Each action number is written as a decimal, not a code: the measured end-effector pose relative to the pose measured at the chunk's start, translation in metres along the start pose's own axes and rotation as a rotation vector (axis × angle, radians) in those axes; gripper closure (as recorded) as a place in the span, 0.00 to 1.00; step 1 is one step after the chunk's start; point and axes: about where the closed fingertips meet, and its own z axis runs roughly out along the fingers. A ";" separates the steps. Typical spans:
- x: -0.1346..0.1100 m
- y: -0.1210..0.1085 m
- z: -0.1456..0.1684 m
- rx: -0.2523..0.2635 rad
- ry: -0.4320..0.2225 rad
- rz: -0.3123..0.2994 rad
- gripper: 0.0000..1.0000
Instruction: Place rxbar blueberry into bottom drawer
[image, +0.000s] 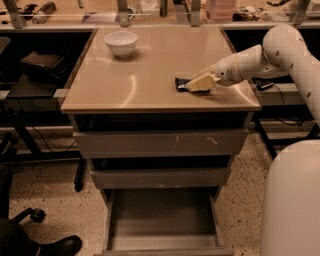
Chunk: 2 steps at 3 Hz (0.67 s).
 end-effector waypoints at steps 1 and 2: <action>0.002 0.036 -0.027 -0.081 -0.091 0.012 1.00; 0.008 0.093 -0.081 -0.120 -0.187 0.058 1.00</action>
Offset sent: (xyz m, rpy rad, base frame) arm -0.2238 -0.0570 0.0677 0.3482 0.1097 0.0415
